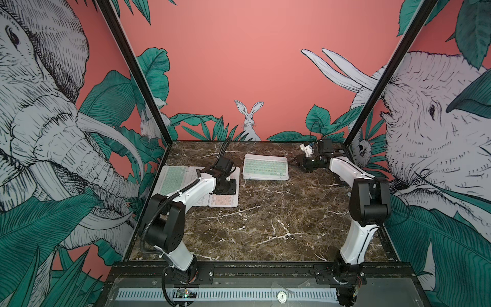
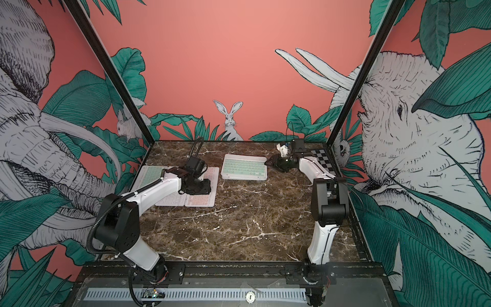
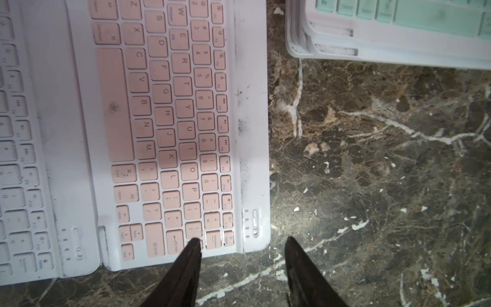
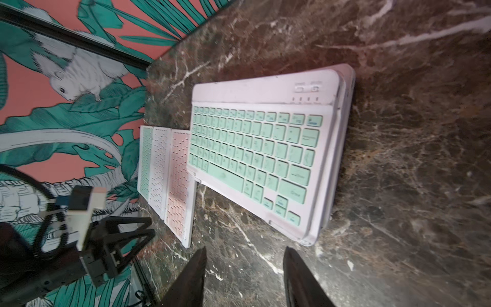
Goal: Stack the numeric keypads
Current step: Move the numeric keypad to the center of the board.
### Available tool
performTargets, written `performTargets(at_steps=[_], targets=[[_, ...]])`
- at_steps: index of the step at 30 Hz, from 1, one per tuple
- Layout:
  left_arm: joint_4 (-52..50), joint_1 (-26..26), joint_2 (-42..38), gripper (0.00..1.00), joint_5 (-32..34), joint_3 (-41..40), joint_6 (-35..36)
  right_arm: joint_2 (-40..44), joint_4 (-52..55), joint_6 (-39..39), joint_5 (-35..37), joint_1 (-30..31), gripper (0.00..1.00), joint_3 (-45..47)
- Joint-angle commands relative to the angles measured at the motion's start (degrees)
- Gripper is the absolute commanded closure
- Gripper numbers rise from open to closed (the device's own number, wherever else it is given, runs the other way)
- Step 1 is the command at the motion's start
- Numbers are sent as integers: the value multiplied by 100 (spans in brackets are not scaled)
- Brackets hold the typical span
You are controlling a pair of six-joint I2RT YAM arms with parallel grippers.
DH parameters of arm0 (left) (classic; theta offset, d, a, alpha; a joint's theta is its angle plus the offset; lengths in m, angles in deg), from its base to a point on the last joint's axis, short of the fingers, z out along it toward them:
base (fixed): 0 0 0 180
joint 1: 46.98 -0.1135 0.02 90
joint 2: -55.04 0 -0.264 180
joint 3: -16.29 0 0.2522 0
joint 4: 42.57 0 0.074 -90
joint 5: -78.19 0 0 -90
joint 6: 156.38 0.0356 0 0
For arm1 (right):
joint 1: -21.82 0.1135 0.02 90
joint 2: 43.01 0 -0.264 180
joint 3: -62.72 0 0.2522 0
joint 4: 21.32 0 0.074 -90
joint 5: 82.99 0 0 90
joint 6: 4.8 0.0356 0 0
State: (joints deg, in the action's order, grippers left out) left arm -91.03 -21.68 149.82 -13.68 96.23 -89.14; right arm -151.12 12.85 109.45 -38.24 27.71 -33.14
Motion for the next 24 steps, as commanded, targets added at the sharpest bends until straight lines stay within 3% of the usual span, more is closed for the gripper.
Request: performTargets(at_steps=[1, 13, 24], targets=[[276, -31, 301, 47, -63, 1, 211, 251, -626, 360, -62, 144, 52, 305], [720, 9, 820, 47, -238, -283, 344, 454, -625, 383, -131, 395, 51, 591], [436, 779, 878, 47, -210, -478, 194, 448, -797, 500, -173, 481, 51, 632]])
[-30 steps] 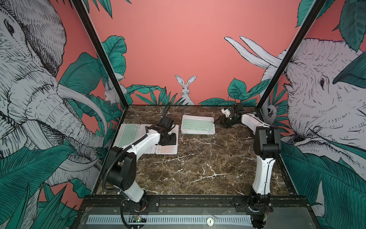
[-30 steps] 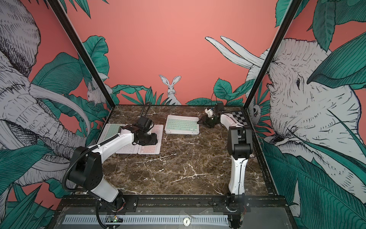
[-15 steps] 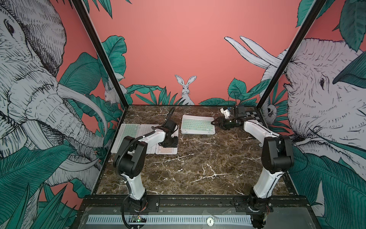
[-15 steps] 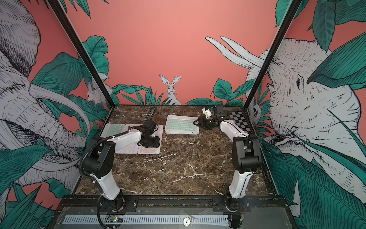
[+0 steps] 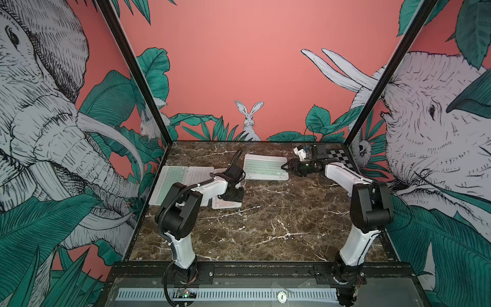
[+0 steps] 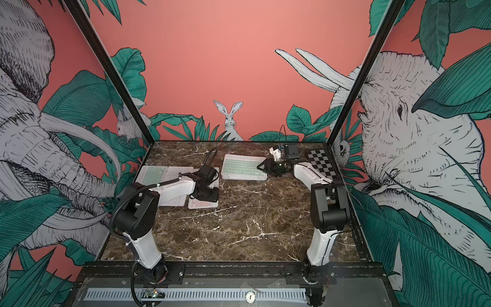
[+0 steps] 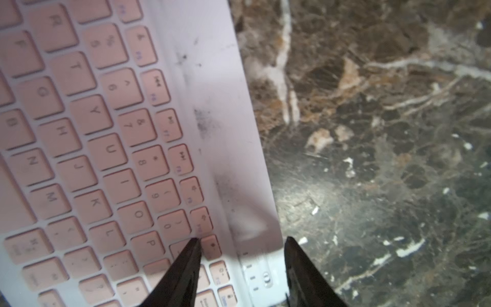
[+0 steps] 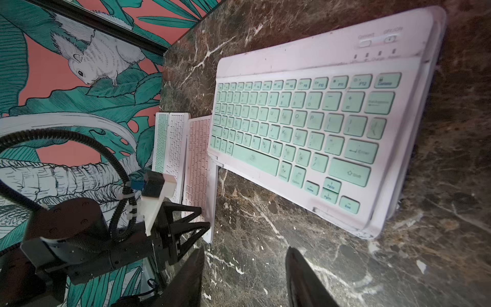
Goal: Stack the numeric keypads
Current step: Move the numeric keypad to the center of the board.
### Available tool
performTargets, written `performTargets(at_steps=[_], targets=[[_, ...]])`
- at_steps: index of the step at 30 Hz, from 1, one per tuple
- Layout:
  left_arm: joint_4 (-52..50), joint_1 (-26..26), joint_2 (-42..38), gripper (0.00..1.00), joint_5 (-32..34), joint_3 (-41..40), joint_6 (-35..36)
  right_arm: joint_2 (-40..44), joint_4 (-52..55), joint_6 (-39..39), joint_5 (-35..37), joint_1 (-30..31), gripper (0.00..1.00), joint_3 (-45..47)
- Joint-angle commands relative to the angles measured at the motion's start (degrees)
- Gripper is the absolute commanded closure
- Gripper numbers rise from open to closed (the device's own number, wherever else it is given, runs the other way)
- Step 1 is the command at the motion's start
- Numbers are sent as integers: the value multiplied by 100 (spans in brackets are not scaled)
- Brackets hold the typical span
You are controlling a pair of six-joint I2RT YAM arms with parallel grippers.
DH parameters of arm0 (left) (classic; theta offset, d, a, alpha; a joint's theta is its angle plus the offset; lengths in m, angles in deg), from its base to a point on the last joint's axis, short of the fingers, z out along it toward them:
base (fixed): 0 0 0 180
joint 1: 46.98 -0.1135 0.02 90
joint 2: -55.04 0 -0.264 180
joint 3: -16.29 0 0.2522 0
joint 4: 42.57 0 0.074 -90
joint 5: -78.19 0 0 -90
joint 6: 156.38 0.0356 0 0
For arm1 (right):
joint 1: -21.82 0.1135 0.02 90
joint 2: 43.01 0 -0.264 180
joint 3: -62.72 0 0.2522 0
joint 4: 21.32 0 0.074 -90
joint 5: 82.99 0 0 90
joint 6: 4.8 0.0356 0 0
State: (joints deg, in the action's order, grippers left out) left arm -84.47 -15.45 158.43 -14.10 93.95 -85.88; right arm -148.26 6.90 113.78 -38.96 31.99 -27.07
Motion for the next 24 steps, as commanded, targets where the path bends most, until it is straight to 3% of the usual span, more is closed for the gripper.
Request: performTargets(at_steps=[1, 10, 24], targets=[[-198, 198, -20, 47, -228, -320, -202, 164, -249, 86, -123, 55, 51, 43], [-66, 733, -208, 47, -822, -591, -570, 359, -389, 190, -179, 64, 51, 256], [318, 1599, 639, 47, -1766, 300, -1096, 1558, -946, 651, -232, 66, 50, 1108]])
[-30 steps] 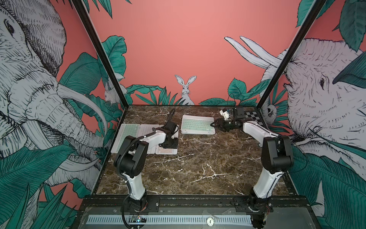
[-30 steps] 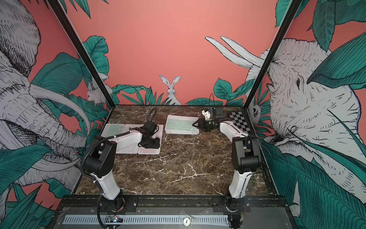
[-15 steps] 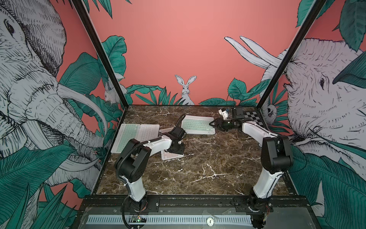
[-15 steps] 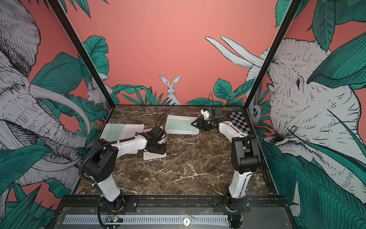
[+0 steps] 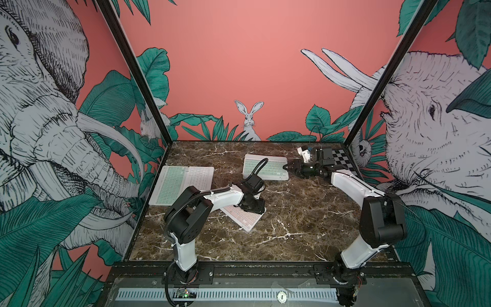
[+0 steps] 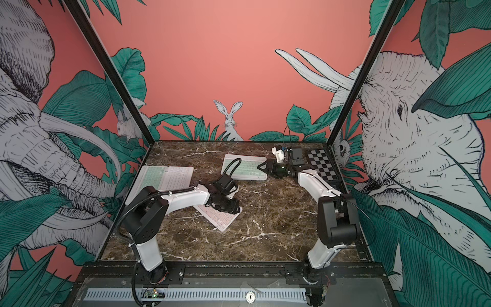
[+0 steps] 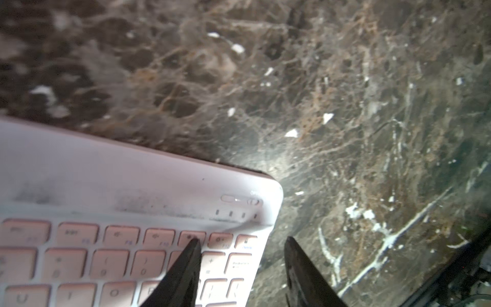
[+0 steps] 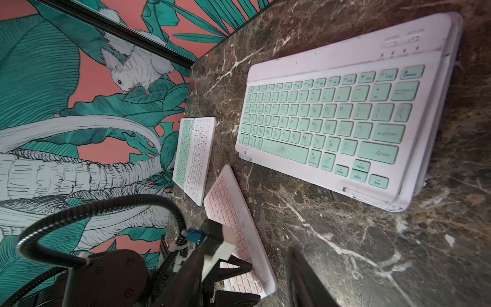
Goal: Stack the numeric keypads
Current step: Move the numeric keypad to the center of the board.
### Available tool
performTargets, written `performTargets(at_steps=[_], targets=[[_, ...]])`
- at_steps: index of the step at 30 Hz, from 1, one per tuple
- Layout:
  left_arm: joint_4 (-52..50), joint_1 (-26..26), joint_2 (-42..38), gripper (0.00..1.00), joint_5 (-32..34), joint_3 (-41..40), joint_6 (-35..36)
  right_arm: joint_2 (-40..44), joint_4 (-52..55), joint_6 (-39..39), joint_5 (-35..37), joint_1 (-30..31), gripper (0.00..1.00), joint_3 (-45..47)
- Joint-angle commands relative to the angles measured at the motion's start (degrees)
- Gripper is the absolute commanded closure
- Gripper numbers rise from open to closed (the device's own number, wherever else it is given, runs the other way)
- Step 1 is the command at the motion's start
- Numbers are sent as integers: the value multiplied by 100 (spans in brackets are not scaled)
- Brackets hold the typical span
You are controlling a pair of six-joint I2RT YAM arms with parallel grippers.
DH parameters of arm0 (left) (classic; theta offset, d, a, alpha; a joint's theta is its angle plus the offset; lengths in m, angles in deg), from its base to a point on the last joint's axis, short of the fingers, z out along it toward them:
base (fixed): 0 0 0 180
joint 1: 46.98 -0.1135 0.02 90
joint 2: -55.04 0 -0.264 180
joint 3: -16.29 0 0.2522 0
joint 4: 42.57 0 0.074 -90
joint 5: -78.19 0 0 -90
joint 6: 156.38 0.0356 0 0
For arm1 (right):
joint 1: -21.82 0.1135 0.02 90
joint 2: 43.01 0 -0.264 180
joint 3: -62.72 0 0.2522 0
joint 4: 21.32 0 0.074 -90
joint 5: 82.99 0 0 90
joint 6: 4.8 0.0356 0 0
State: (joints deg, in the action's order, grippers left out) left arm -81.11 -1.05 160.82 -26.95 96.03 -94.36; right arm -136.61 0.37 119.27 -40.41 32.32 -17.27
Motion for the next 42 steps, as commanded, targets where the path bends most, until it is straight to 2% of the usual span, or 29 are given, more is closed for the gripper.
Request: performTargets(at_steps=[1, 8, 14, 20, 24, 27, 35, 42], targets=[[30, 185, 484, 47, -539, 198, -272, 492, -284, 101, -64, 31, 50, 177], [210, 267, 912, 47, -433, 1102, -284, 825, 175, -102, 105, 32, 50, -29], [95, 170, 396, 47, -12, 1312, -265, 1163, 368, -101, 407, 33, 50, 96], [161, -528, -818, 47, -1, 409, -472, 1698, 790, -348, 907, 145, 50, 500], [-262, -1170, -1572, 46, 214, -300, -260, 1826, 1357, -840, 1598, 534, 50, 783], [-544, -1420, -1902, 45, 295, -709, -160, 1713, 1597, -942, 1754, 786, 50, 1002], [-800, -1509, -2105, 46, 222, -1423, -182, 1353, 1617, -818, 2049, 1312, 49, 1525], [-989, -1508, -2043, 46, 124, -1602, -95, 1119, 1570, -632, 2306, 1622, 48, 1736]])
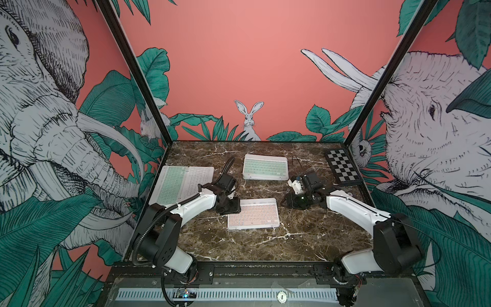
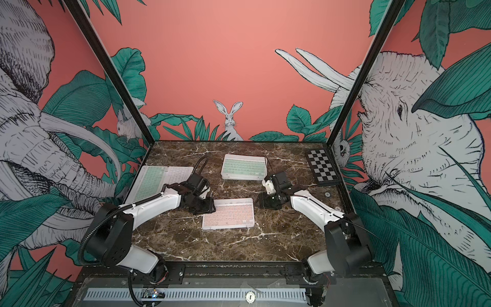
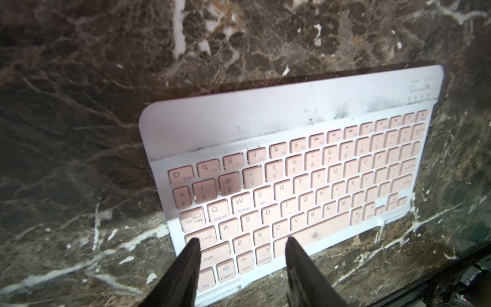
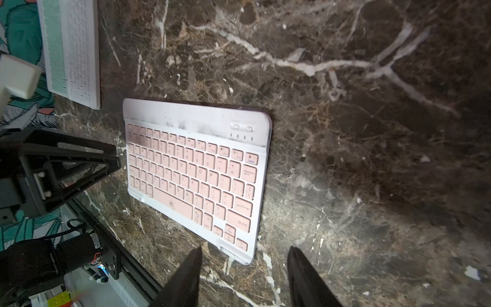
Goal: Stack the numeric keypads
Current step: Move the numeric keypad to the center of the board, then pick up the numeric keypad from the center of the board.
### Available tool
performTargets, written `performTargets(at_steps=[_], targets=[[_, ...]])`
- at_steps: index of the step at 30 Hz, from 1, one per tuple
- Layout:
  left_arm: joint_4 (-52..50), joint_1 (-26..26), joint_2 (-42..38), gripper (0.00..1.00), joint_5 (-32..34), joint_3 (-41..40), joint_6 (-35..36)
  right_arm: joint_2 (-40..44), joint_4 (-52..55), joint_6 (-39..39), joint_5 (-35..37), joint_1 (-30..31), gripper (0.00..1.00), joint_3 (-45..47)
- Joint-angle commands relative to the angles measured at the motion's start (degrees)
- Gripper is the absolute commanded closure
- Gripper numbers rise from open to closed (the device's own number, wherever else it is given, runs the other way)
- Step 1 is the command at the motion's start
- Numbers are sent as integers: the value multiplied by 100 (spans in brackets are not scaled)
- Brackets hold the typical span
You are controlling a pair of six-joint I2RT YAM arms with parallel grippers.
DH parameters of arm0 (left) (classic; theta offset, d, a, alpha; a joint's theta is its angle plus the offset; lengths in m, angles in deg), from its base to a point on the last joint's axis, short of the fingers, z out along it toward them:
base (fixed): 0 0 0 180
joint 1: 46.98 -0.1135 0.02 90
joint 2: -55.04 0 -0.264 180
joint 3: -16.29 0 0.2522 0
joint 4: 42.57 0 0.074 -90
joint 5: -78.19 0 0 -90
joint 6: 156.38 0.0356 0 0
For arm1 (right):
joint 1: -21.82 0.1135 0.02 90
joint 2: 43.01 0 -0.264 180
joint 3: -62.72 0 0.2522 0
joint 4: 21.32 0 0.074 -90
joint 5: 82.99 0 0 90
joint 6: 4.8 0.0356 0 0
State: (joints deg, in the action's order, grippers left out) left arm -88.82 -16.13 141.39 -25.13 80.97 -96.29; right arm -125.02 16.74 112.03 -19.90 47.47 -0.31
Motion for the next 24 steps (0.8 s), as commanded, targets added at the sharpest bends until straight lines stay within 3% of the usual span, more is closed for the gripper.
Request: performTargets(at_steps=[1, 24], targets=[[-226, 3, -109, 46, -49, -119, 110, -70, -49, 103, 362, 152, 48, 37], [-207, 0, 4, 46, 198, -452, 380, -788, -451, 693, 695, 685, 47, 101]])
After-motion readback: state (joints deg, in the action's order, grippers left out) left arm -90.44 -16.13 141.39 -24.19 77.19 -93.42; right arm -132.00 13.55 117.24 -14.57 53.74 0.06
